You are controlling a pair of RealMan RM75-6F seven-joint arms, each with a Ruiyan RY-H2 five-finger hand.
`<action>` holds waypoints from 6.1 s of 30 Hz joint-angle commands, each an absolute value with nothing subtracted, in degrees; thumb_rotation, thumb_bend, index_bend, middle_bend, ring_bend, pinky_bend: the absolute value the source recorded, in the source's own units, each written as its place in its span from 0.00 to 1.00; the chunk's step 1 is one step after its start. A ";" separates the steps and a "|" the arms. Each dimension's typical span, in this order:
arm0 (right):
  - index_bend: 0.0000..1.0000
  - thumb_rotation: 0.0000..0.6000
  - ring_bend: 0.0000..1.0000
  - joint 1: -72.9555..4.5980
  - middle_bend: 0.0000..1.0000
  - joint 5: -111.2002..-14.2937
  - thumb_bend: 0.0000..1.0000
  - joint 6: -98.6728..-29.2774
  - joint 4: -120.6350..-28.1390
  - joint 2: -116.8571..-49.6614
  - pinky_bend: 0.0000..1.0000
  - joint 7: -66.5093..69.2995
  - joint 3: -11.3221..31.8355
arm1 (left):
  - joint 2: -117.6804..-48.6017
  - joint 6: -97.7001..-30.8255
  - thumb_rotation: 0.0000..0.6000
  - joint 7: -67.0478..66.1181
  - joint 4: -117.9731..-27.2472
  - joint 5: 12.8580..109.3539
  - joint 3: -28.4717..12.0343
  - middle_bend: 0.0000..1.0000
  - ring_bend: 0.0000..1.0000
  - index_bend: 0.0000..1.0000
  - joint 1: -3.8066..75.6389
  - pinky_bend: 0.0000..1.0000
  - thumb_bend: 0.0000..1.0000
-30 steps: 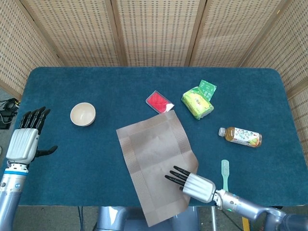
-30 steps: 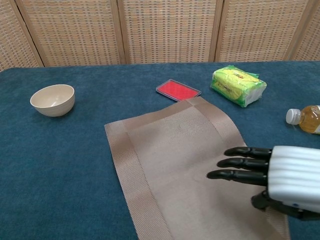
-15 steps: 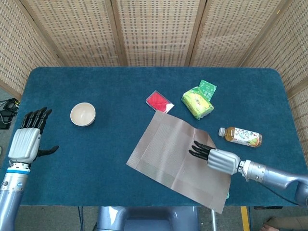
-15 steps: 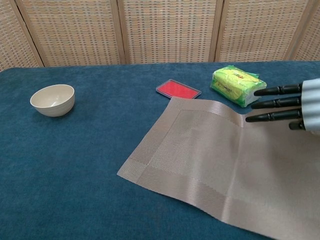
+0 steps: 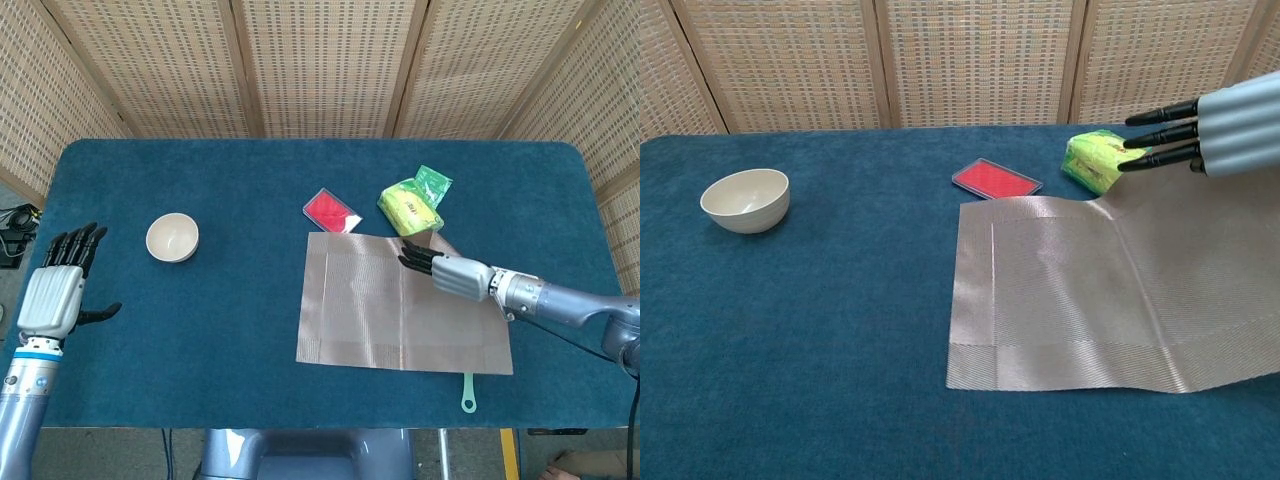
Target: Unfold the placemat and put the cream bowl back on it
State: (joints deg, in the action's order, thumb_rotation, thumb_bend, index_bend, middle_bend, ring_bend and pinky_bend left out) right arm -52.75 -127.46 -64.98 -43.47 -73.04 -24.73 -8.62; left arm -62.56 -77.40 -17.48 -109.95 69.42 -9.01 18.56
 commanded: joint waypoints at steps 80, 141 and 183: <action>0.00 1.00 0.00 -11.13 0.00 -83.42 0.00 -91.47 -88.45 -73.13 0.00 -4.53 9.22 | -111.78 -49.62 1.00 3.12 -45.78 98.62 -0.60 0.00 0.00 0.35 61.00 0.00 0.00; 0.00 1.00 0.00 -9.44 0.00 -85.67 0.00 -91.20 -91.08 -71.22 0.00 -3.47 9.97 | -112.80 -47.92 1.00 0.87 -46.71 93.25 -1.81 0.00 0.00 0.44 63.84 0.00 0.49; 0.00 1.00 0.00 -9.70 0.00 -85.61 0.00 -89.87 -90.29 -72.14 0.00 -4.94 9.84 | -92.97 -64.43 1.00 3.56 -62.19 101.03 9.35 0.00 0.00 0.73 52.22 0.00 0.53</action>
State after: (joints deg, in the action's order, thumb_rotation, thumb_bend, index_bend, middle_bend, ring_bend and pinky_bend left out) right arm -9.69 -85.59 -89.88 -90.30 -72.11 -4.88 9.87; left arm -94.08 -63.56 2.87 -61.49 100.14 8.44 53.15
